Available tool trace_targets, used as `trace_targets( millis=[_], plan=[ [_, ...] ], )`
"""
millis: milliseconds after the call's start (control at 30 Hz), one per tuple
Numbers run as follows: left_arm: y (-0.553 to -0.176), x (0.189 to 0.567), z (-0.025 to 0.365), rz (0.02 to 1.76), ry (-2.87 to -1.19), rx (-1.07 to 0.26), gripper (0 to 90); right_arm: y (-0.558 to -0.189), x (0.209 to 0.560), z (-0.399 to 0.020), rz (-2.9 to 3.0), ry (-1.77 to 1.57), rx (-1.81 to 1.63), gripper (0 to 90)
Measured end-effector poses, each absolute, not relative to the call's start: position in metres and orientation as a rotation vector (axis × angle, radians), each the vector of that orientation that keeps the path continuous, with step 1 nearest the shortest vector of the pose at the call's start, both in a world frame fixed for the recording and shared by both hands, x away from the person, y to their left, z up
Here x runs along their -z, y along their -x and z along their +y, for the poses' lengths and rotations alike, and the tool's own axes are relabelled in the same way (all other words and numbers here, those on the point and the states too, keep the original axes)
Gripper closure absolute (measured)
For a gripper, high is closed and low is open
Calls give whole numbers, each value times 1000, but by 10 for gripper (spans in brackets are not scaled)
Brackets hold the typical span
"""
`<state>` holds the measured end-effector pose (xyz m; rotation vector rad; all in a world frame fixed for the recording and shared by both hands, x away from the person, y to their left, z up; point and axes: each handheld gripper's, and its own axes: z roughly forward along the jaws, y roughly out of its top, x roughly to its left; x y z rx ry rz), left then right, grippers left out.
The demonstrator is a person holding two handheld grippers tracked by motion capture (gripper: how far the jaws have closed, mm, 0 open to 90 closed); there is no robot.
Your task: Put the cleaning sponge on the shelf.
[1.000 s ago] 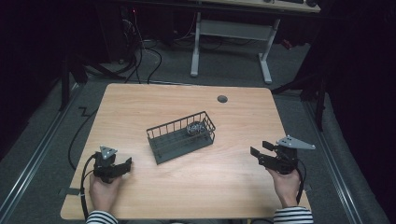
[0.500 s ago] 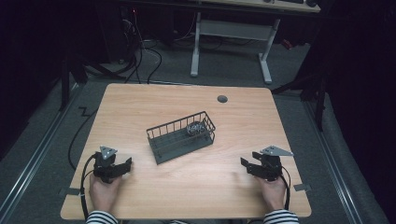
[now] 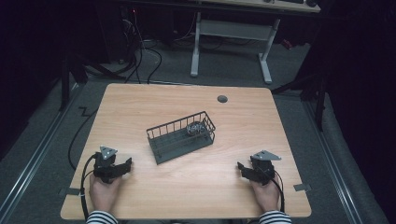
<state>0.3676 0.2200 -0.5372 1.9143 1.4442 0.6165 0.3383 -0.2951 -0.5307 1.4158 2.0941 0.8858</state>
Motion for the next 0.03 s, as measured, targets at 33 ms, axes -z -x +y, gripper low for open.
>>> trace_targets(
  millis=[33],
  plan=[
    [-368, 537, 220, 1444, -1914, -617, 251, -339, 531, -295, 2096, -1408, -887, 360]
  ],
)
